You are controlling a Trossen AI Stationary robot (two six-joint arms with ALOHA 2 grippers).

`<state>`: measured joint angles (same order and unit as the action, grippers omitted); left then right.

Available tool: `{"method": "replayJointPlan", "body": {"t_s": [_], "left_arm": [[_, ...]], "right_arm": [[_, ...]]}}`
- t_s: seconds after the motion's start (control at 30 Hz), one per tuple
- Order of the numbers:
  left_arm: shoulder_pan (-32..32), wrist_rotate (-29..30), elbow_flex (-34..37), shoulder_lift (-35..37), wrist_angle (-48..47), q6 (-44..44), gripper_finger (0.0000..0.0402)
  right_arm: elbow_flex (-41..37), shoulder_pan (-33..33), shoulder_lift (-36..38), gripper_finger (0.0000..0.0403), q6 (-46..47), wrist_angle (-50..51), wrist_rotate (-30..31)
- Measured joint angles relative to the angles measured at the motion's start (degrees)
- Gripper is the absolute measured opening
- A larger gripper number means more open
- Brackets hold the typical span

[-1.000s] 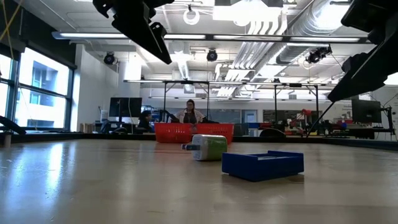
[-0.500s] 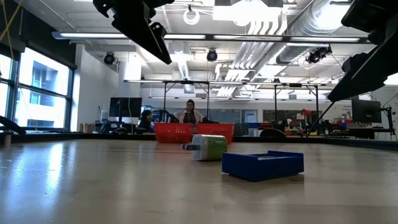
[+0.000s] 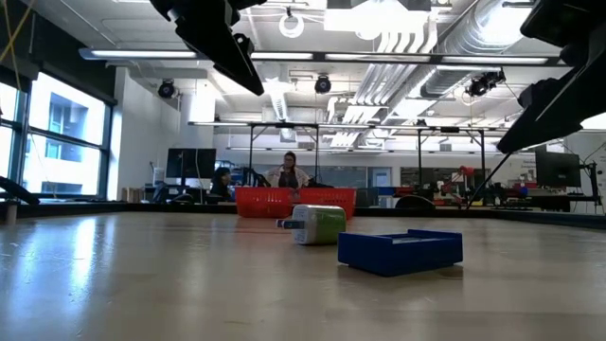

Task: Pick & Place Office items
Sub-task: Put the blue digital clock into the right red basket

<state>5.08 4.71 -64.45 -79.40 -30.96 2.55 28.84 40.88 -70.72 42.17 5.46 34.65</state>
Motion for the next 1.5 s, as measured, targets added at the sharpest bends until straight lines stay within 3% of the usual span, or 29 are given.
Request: {"method": "replayJointPlan", "body": {"t_s": [0.2,0.5,1.5], "left_arm": [[0.0,0.0,0.0,0.0,0.0,-0.15,0.0271],[-0.14,0.0,0.01,0.0,0.1,-7.3,0.0271],[-0.57,0.02,0.02,0.0,0.15,-7.5,0.0271]], "right_arm": [[0.02,0.0,0.0,0.0313,-0.41,-0.45,-0.02],[0.02,0.0,0.0,0.0313,-0.41,-0.58,-0.04],[0.02,0.0,0.0,0.0313,-0.41,-0.58,0.14]]}}
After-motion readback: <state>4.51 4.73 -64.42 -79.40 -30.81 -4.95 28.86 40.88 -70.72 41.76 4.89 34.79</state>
